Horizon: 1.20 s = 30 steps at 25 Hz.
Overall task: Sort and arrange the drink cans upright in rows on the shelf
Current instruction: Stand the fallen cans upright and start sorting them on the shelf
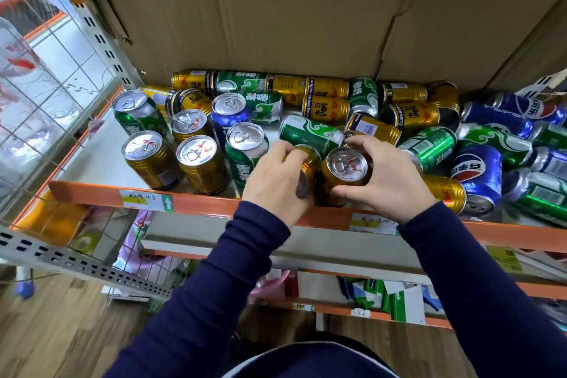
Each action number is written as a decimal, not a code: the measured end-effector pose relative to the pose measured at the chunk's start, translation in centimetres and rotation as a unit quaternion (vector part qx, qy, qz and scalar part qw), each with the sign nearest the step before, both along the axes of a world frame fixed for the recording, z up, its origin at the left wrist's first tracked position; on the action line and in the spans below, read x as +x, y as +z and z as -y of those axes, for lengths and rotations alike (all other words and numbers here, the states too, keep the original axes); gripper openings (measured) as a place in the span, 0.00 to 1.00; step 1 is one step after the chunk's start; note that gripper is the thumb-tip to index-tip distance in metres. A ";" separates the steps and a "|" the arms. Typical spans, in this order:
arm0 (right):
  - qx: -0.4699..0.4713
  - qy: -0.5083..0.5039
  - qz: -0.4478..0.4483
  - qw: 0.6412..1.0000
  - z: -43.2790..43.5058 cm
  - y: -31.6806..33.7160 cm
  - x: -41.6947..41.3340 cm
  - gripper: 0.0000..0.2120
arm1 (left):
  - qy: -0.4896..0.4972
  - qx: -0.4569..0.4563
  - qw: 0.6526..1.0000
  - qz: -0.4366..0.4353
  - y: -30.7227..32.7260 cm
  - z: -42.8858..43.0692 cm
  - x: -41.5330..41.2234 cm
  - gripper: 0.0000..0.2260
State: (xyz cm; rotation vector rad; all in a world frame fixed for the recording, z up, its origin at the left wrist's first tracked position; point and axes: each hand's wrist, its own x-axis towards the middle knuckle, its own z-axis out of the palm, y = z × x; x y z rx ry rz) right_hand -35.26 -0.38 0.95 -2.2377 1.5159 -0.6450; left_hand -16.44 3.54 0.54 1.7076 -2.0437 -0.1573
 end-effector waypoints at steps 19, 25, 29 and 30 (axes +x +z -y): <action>0.041 0.018 0.060 0.997 2.3 2.2 -4.1 0.17 | -0.138 0.020 0.989 0.047 7.3 5.8 2.8 0.19; 0.049 -0.009 -0.196 0.979 3.0 0.8 -4.2 0.33 | -0.201 0.075 0.970 0.110 7.5 11.6 2.9 0.14; -0.007 -0.056 -0.291 0.955 3.1 -0.8 -2.8 0.36 | -0.254 0.126 0.941 0.183 6.9 14.2 1.4 0.18; -0.001 -0.059 -0.270 0.961 3.3 -0.8 -2.9 0.35 | -0.263 0.139 0.934 0.197 6.7 14.7 1.2 0.19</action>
